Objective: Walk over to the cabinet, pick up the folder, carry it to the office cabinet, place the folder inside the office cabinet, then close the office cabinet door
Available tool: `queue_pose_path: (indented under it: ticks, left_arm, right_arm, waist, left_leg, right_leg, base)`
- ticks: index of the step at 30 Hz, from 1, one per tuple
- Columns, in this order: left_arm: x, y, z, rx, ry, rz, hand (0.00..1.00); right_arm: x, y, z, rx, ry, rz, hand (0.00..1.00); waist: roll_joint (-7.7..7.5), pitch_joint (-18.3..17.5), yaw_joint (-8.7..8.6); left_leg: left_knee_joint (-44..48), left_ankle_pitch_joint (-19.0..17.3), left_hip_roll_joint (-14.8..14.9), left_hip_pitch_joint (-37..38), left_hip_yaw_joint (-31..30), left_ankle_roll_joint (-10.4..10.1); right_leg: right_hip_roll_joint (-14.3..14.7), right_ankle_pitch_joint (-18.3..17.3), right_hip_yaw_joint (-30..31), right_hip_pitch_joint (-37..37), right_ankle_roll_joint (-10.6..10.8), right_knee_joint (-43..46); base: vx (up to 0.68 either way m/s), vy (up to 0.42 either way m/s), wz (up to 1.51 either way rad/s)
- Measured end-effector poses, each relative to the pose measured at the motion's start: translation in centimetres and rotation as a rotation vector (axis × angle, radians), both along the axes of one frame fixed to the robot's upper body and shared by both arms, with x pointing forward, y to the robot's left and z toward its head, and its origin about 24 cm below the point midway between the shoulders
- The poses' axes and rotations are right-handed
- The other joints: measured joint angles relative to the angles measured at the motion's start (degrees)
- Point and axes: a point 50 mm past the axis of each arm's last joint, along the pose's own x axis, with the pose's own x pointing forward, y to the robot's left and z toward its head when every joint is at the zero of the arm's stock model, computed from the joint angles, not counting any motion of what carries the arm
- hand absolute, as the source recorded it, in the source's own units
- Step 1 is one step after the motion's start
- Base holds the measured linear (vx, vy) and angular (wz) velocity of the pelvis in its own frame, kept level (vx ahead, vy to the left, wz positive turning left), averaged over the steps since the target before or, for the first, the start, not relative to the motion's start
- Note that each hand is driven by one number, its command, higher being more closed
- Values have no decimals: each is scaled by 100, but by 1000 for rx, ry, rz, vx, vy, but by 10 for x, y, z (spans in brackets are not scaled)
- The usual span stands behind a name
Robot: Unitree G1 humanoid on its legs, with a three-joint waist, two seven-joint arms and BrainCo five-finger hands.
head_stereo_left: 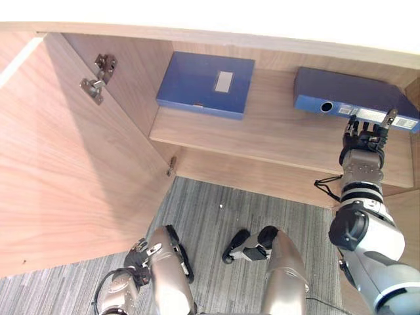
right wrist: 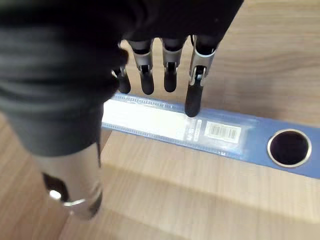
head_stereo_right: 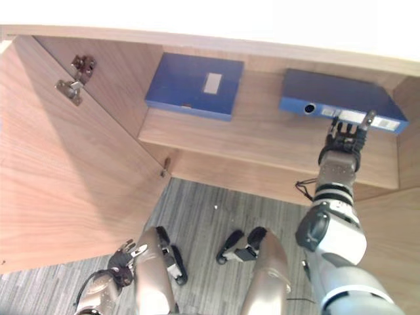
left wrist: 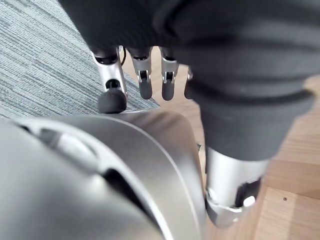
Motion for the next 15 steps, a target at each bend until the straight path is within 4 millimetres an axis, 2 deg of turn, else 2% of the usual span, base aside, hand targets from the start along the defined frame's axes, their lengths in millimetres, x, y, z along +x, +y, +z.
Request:
queue_pose_path:
  ticks: [4, 8, 9, 13, 15]
  left_arm:
    - [-5, 3, -2, 9, 20, -4, 0]
    - [-10, 5, -4, 27, 42, -43, 0]
    - [-11, 5, -5, 32, 47, -52, 0]
    - [-14, 7, -6, 52, 71, -129, 0]
    - [-15, 8, -6, 62, 78, -160, 0]
  right_arm:
    - [0, 7, -18, -117, 89, 82, 0]
    - [-1, 23, -48, -499, 310, 311, 0]
    - [-3, 25, -53, -546, 343, 346, 0]
    - [-23, 29, -97, -810, 539, 582, 0]
    - [-32, 28, -112, -895, 604, 666, 0]
  waist:
    - [-99, -170, -3]
    - [-183, -257, -14]
    - [-190, -282, -15]
    - [-227, -325, -15]
    - [-225, -328, -20]
  left_leg:
    - [-101, 52, 0, 33, -7, -79]
    - [-300, 125, -14, 224, 22, -130]
    - [-352, 155, -23, 243, 26, -142]
    - [-782, 367, -165, 397, 44, -142]
    - [-895, 429, -201, 400, 55, -145]
  right_leg:
    - [16, 3, -55, 80, -2, -98]
    - [73, 40, -111, 290, -40, -281]
    - [83, 52, -124, 312, -41, -329]
    - [128, 187, -248, 523, -63, -719]
    - [137, 214, -268, 557, -62, -815]
  base:
    - [-17, -12, 4]
    - [-3, -9, 2]
    - [1, -24, 9]
    - [3, -21, 14]
    - [8, -14, 8]
